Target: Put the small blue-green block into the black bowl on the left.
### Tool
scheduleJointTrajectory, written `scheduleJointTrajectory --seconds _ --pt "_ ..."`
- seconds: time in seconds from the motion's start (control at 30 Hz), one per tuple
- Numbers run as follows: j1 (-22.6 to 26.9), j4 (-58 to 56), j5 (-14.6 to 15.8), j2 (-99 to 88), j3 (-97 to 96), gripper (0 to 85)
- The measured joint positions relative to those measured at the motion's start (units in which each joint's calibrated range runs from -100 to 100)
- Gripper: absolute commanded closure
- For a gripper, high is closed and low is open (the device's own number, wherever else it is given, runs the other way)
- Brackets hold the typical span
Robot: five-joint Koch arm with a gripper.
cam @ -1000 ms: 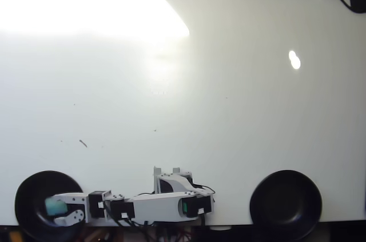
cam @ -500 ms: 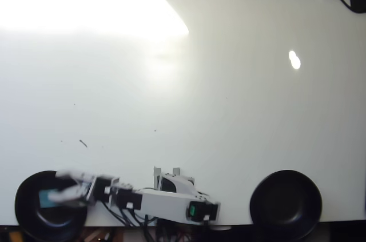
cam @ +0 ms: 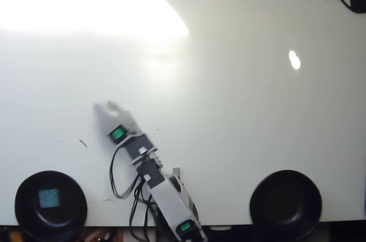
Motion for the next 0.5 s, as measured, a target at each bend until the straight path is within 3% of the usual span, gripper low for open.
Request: scheduleJointTrajectory --seconds 0.13,0.4,0.5 --pt "-4.84 0.00 4.74 0.13 -7.66 52.0" --pt "-12.65 2.30 11.33 -4.80 -23.45 50.7" --pt "-15.63 4.20 12.55 -5.30 -29.73 45.1"
